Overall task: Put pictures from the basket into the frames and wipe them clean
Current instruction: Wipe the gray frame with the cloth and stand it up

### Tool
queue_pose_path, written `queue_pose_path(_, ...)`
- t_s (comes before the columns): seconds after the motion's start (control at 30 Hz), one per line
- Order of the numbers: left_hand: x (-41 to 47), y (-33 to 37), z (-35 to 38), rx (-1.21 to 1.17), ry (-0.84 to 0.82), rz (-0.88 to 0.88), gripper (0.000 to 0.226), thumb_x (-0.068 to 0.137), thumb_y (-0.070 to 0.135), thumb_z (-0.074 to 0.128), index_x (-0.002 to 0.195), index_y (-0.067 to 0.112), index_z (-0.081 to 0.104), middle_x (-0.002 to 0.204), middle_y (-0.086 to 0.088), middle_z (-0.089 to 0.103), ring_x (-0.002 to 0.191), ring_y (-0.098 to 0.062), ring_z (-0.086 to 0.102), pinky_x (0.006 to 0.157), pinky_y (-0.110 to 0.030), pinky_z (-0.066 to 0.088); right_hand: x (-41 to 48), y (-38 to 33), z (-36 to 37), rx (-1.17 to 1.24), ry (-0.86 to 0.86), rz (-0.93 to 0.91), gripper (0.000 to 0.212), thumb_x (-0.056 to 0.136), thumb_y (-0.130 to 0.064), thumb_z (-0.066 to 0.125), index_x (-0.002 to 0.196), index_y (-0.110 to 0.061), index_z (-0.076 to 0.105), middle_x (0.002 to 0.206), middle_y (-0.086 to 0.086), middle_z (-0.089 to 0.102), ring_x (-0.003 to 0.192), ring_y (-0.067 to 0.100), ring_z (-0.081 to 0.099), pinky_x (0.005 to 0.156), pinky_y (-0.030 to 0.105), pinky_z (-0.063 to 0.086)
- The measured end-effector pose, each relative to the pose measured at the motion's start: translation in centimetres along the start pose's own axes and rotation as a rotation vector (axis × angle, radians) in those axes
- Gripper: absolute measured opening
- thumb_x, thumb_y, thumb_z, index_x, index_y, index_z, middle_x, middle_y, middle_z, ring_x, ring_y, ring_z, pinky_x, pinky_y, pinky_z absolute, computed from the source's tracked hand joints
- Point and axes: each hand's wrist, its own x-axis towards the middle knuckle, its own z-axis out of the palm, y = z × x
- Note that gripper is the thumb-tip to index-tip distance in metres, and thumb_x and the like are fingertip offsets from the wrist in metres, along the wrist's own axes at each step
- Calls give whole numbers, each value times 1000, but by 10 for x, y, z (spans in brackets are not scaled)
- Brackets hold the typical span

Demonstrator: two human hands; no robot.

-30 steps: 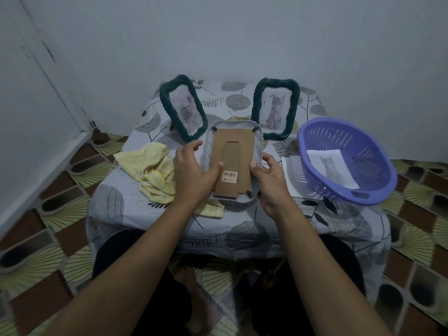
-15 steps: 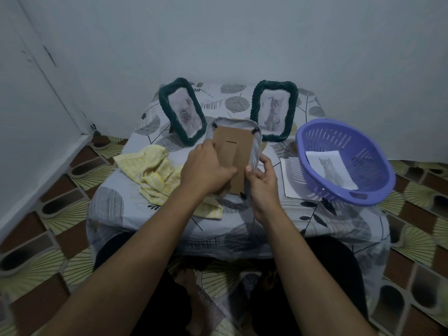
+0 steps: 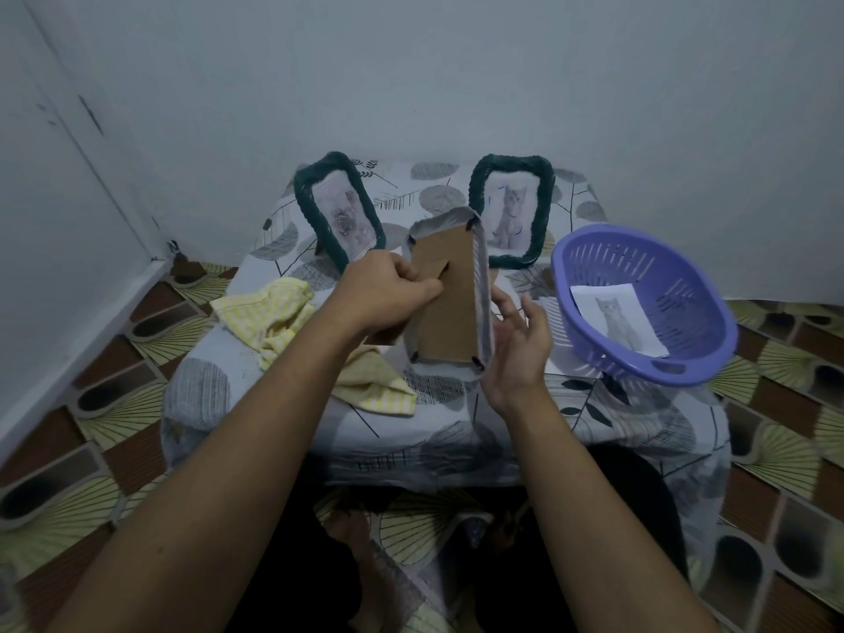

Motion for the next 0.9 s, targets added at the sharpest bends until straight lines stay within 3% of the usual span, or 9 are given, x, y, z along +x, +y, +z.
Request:
queue_pose_path(0.1, -1, -1, 1, -224, -128, -38, 23, 87, 23, 65, 92, 1, 69, 65, -7, 53, 45, -12, 41, 46, -20, 33, 1, 2, -1, -88, -35, 168, 32, 99, -38, 52, 96, -10, 67, 91, 14, 68, 77, 29, 68, 68, 41, 55)
queue_pose_path(0.13, -2, -2, 2, -282, -159, -44, 20, 89, 20, 64, 89, 1, 68, 71, -11, 51, 44, -12, 35, 44, -19, 29, -2, 2, 4, -95, -70, 233, 32, 85, -39, 73, 91, -8, 68, 87, 14, 67, 72, 27, 68, 64, 39, 55)
queue_pose_path(0.2, -2, -4, 6, -370, -203, -52, 15, 91, 19, 62, 85, 7, 68, 82, -11, 51, 49, -13, 32, 47, -21, 26, -2, 6, 5, -104, -120, 339, 67, 47, -44, 95, 95, -6, 69, 94, 14, 71, 78, 30, 70, 69, 41, 58)
queue_pose_path(0.33, 1, -15, 13, -438, -219, 10, 15, 93, 7, 58, 101, 7, 71, 68, 3, 63, 49, -9, 46, 51, -26, 36, 9, 5, 11, -119, -85, 392, 38, 101, -39, 45, 118, -10, 61, 110, 11, 70, 83, 25, 71, 60, 30, 58)
queue_pose_path(0.47, 9, -33, 14, -379, -193, 63, 25, 90, -5, 57, 101, 12, 73, 77, -5, 74, 62, -17, 65, 64, -40, 53, 16, 6, 11, -73, -49, 351, 43, 104, -33, 44, 132, -4, 60, 127, 19, 66, 114, 31, 65, 98, 45, 53)
queue_pose_path(0.57, 14, -48, 15, -345, -149, 114, 26, 88, -3, 64, 105, 13, 76, 93, -7, 77, 77, -24, 70, 74, -44, 56, 16, 2, 7, -128, -18, 296, 39, 105, -29, 41, 127, -5, 62, 122, 17, 69, 105, 29, 68, 87, 40, 56)
queue_pose_path(0.67, 20, -60, 17, -263, -19, 156, 21, 87, 11, 73, 106, 20, 75, 98, 5, 73, 64, -9, 58, 64, -28, 52, 18, 2, 5, -180, -4, 277, 36, 104, -29, 42, 118, -8, 67, 112, 14, 73, 98, 26, 70, 82, 37, 55)
queue_pose_path(0.77, 24, -68, 21, -208, 103, 148, 12, 81, 14, 78, 87, 18, 68, 73, 5, 58, 53, -7, 43, 53, -20, 38, 24, 4, 3, -227, 47, 233, 35, 103, -28, 43, 114, -7, 69, 108, 13, 74, 97, 26, 71, 82, 37, 56)
queue_pose_path(0.9, 26, -75, 27, -252, 82, 23, 15, 83, 1, 64, 70, 4, 71, 61, -12, 67, 46, -13, 58, 50, -24, 46, 31, 9, 4, -302, 86, 109, 43, 98, -25, 49, 123, 8, 58, 118, 25, 68, 112, 40, 64, 96, 53, 53)
